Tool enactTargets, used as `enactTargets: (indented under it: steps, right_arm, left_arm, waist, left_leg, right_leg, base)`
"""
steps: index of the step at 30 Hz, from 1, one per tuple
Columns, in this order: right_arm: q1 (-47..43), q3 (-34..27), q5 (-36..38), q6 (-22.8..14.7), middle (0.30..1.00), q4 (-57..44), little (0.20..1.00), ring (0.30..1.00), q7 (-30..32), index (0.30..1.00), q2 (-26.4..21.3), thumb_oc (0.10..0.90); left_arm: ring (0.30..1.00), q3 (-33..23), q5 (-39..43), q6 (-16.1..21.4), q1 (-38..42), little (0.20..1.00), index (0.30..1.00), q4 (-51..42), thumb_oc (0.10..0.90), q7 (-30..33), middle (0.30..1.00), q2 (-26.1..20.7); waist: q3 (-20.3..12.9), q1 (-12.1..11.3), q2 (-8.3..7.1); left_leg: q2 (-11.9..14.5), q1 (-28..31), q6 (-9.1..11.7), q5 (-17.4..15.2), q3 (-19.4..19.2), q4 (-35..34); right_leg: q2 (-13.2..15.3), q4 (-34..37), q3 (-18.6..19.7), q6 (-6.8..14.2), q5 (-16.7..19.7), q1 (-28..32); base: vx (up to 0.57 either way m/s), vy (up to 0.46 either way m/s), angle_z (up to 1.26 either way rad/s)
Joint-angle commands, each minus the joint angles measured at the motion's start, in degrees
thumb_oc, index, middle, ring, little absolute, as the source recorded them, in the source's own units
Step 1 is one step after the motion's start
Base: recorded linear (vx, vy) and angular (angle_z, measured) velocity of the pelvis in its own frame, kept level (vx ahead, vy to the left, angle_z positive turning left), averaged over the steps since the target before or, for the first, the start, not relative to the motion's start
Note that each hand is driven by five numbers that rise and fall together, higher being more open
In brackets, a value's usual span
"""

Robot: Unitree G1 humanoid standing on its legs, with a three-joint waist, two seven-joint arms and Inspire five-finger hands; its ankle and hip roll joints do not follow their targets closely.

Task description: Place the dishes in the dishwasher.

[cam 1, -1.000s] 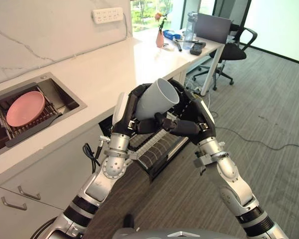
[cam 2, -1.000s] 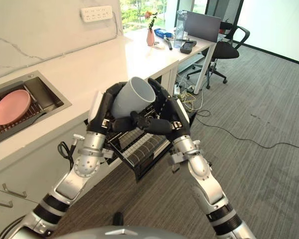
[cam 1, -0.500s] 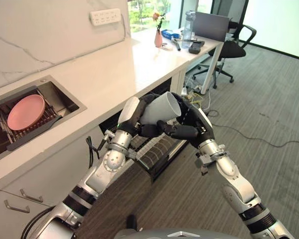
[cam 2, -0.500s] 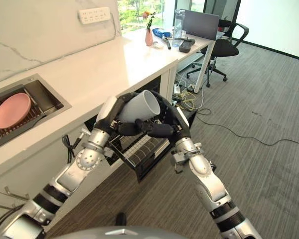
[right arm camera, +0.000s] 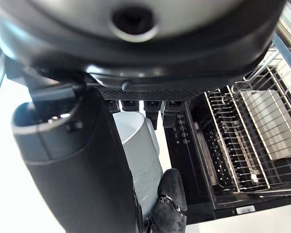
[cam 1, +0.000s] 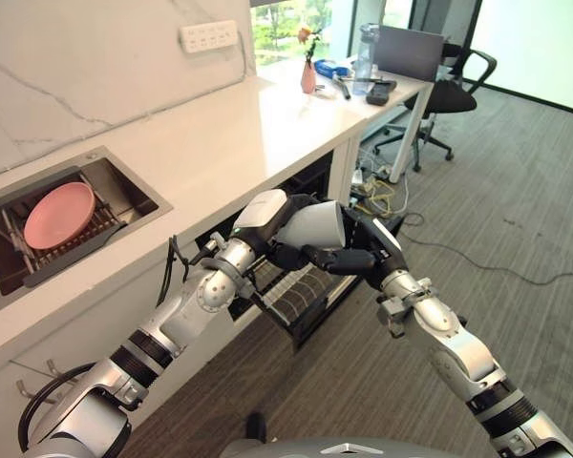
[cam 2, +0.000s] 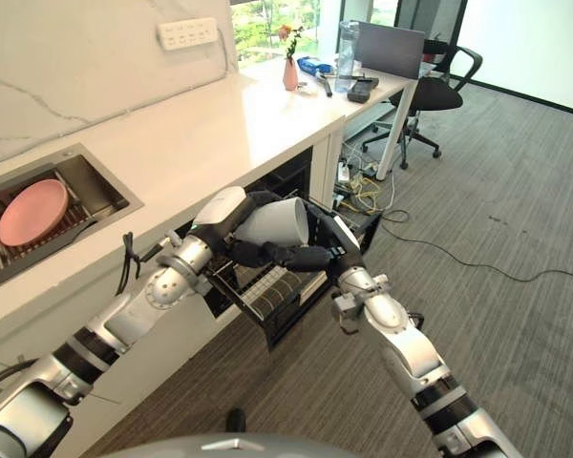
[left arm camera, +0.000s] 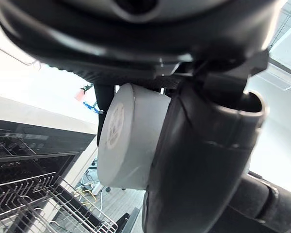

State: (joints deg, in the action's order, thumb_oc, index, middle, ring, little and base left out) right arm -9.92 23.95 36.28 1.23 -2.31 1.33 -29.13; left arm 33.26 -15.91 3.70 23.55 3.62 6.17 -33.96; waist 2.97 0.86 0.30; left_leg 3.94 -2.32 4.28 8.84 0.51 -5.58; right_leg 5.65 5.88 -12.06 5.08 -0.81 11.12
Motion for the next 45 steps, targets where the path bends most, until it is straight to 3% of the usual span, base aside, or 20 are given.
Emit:
enactTargets:
  steps: [1,2,3,4,5,14,19,20,21,22,23,24,45]
  right_arm:
    - [-21.7,6.1,1.9,-8.1,0.9,-7.7,0.9,0.9,-13.4,0.9,7.5,0.8]
    - [-21.7,6.1,1.9,-8.1,0.9,-7.7,0.9,0.9,-13.4,0.9,7.5,0.8]
    - [-22.1,5.1,0.6,-9.5,0.3,-7.1,0.3,0.3,-13.0,0.3,7.8,0.4]
    - [-22.1,5.1,0.6,-9.5,0.3,-7.1,0.3,0.3,-13.0,0.3,7.8,0.4]
    - [-21.3,2.7,-0.5,-11.8,0.3,-7.2,0.3,0.3,-12.4,0.3,9.4,0.4]
    - [-19.0,-0.2,-2.4,-13.2,0.3,-8.5,0.3,0.3,-11.3,0.3,10.4,0.4]
    - [-15.8,-2.9,-2.9,-14.8,0.3,-10.1,0.3,0.3,-9.8,0.3,11.0,0.4]
    - [-15.0,-3.3,-2.9,-15.0,0.3,-10.1,0.3,0.3,-9.5,0.3,11.3,0.4]
    - [-14.2,-3.9,-2.8,-15.2,0.3,-10.4,0.3,0.3,-9.4,0.3,11.6,0.4]
    - [-14.2,-3.9,-2.8,-15.2,0.3,-10.4,0.3,0.3,-9.4,0.3,11.6,0.4]
    - [-13.6,-4.3,-2.9,-15.4,0.3,-10.5,0.3,0.3,-9.4,0.3,11.7,0.4]
    - [-11.9,-5.2,-2.7,-15.7,0.3,-11.0,0.3,0.3,-9.1,0.3,12.2,0.4]
    - [-4.4,-9.8,-1.6,-18.4,0.3,-12.0,0.3,0.3,-8.1,0.3,13.4,0.4]
  left_arm:
    - [0.3,19.0,0.0,12.0,10.2,0.3,0.3,-5.7,0.4,-9.1,0.3,11.6]
    - [0.3,19.0,0.0,12.0,10.2,0.3,0.3,-5.7,0.4,-9.1,0.3,11.6]
    - [0.3,19.3,0.8,11.9,10.2,0.3,0.3,-5.2,0.4,-9.3,0.3,12.6]
    - [0.3,19.3,0.8,11.9,10.2,0.3,0.3,-5.2,0.4,-9.3,0.3,12.6]
    - [0.3,19.4,1.1,11.6,9.8,0.3,0.3,-4.4,0.4,-9.5,0.3,13.7]
    - [0.3,18.8,-0.1,11.3,8.8,0.3,0.3,-3.3,0.4,-8.7,0.3,14.3]
    - [0.3,15.2,-0.1,10.9,4.7,0.3,0.3,-4.6,0.4,-5.5,0.3,13.3]
    - [0.333,14.5,-0.2,10.9,3.9,0.333,0.333,-4.9,0.422,-4.9,0.333,13.1]
    - [0.58,13.2,0.1,10.5,3.1,0.58,0.58,-5.8,0.587,-4.4,0.58,12.9]
    - [0.58,13.2,0.1,10.5,3.1,0.58,0.58,-5.8,0.587,-4.4,0.58,12.9]
    - [0.853,12.8,0.2,10.6,2.2,0.853,0.853,-5.9,0.769,-4.2,0.853,12.8]
    - [0.9,11.2,0.4,10.7,0.8,0.9,0.9,-6.9,0.8,-3.0,0.9,12.4]
    - [0.9,3.9,1.6,11.7,-8.9,0.9,0.9,-10.8,0.8,0.3,0.9,9.2]
  waist:
    - [-2.4,-0.9,0.19]
    - [-2.4,-0.9,0.19]
    - [-2.5,-1.2,0.33]
    - [-2.5,-1.2,0.33]
    - [-2.6,-1.5,0.62]
    - [-2.6,-1.8,0.97]
    - [-2.5,-2.2,1.18]
    - [-2.5,-2.2,1.21]
    - [-2.4,-2.3,1.21]
    - [-2.4,-2.3,1.21]
    - [-2.3,-2.4,1.25]
    - [-2.3,-2.6,1.27]
    - [-2.1,-3.1,1.19]
  left_leg:
    - [-0.8,7.1,2.5,-6.9,-1.8,0.6]
    - [-0.8,7.1,2.5,-6.9,-1.8,0.6]
    - [-1.0,7.0,2.4,-6.8,-1.3,0.6]
    - [-1.0,7.0,2.4,-6.8,-1.3,0.6]
    - [-1.2,6.9,2.4,-6.7,-0.7,0.6]
    - [-1.4,6.7,2.3,-6.5,0.1,0.6]
    - [-1.5,6.6,2.3,-6.3,0.6,0.6]
    - [-1.6,6.5,2.3,-6.3,0.7,0.6]
    - [-1.6,6.5,2.3,-6.3,0.8,0.6]
    - [-1.6,6.5,2.3,-6.3,0.8,0.6]
    - [-1.6,6.5,2.3,-6.3,0.9,0.6]
    - [-1.5,6.4,2.3,-6.1,1.1,0.6]
    - [-1.8,6.4,2.2,-6.2,1.7,0.6]
  right_leg:
    - [0.0,-0.9,2.8,2.8,1.3,-3.1]
    - [0.0,-0.9,2.8,2.8,1.3,-3.1]
    - [0.1,-0.9,2.4,2.8,1.2,-2.9]
    - [0.1,-0.9,2.4,2.8,1.2,-2.9]
    - [0.1,-0.9,1.8,2.7,1.0,-2.7]
    - [0.3,-0.9,0.9,2.7,0.7,-2.4]
    - [0.4,-0.9,0.2,2.6,0.6,-2.3]
    - [0.5,-0.9,0.2,2.6,0.6,-2.3]
    - [0.5,-0.9,0.1,2.6,0.6,-2.3]
    - [0.5,-0.9,0.1,2.6,0.6,-2.3]
    - [0.5,-0.9,-0.1,2.6,0.6,-2.2]
    - [0.5,-0.9,-0.3,2.6,0.5,-2.2]
    - [0.6,-0.9,-1.3,2.5,0.2,-1.8]
  base:
    - [0.0,0.009,0.14]
    - [0.0,0.012,0.22]
    - [0.0,0.012,0.22]
    - [0.02,0.027,0.27]
    - [0.02,0.015,0.07]
    - [0.0,0.003,0.03]
    - [0.0,0.0,0.0]
    - [-0.01,-0.003,0.04]
    - [-0.01,-0.003,0.03]
    - [-0.01,-0.002,0.03]
    - [-0.01,-0.003,0.03]
    - [-0.01,-0.004,0.05]
    - [0.0,-0.001,0.02]
